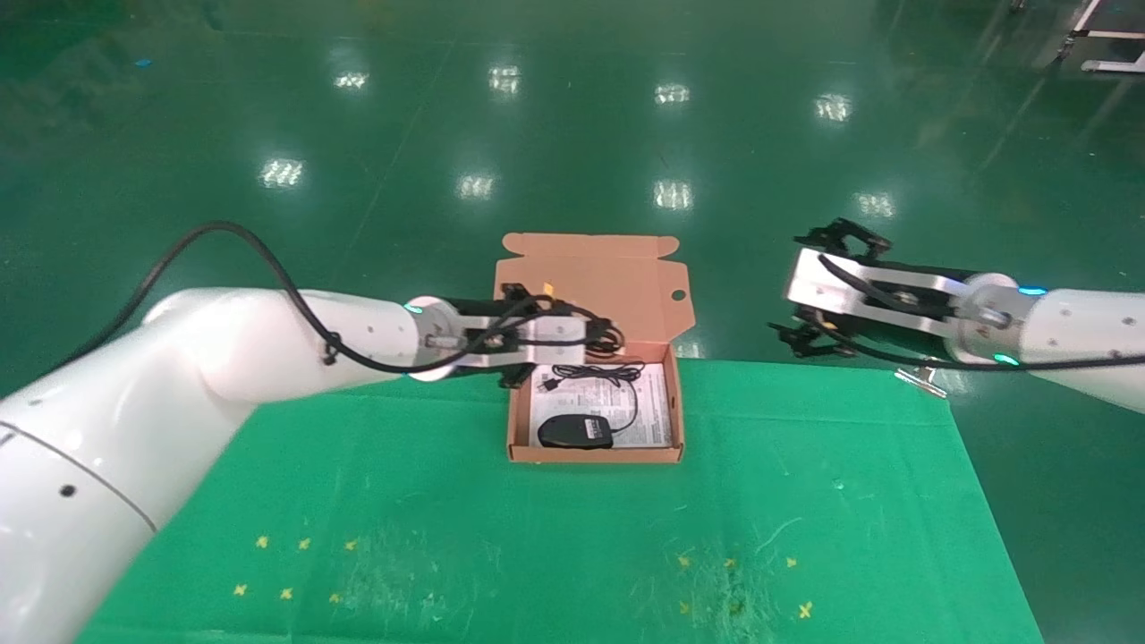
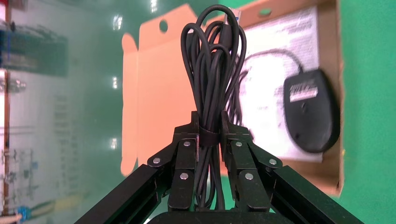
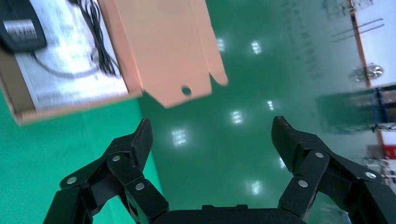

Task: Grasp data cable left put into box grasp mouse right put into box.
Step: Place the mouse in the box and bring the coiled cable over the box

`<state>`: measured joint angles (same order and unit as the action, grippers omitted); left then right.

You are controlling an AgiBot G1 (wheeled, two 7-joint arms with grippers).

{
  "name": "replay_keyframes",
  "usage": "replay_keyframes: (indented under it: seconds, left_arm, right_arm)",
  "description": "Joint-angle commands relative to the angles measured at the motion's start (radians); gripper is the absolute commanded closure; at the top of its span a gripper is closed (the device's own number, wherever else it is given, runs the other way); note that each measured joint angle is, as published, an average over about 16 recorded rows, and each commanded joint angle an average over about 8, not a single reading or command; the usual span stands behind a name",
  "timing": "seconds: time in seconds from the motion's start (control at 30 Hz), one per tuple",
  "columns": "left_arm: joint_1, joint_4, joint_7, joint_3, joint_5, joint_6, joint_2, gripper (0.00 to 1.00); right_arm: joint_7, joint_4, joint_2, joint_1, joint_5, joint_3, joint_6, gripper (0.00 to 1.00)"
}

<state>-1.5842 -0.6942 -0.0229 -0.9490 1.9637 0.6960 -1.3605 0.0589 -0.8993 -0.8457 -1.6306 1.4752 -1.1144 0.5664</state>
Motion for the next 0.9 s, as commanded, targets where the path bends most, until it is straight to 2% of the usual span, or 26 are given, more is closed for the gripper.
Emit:
replay_keyframes:
  seconds: [0.03, 0.23, 0.63, 0.9]
  left_arm:
    - [0.003, 0.011, 0.029, -0.013, -0.033, -0.019, -0.009, 1.0]
    - [0.013, 0.005, 0.052, -0.109, -0.123, -0.079, -0.014, 1.0]
    - [0.006, 0.0, 0.045, -0.286, -0.255, -0.166, -0.015, 1.0]
    - [-0.003, 0.0, 0.048, -0.342, -0.297, -0.2, -0.017, 0.0]
  right_arm:
    - [-0.028, -0.041, 0.034, -0.002, 0.03, -0.013, -0.005, 0.0]
    - [-0.132, -0.134, 0.086, -0.012, 0.118, -0.044, -0.009, 0.0]
    - [-0.308, -0.222, 0.108, -0.017, 0.254, -0.075, -0.022, 0.0]
    - [-0.355, -0.25, 0.117, -0.018, 0.296, -0.083, -0.024, 0.0]
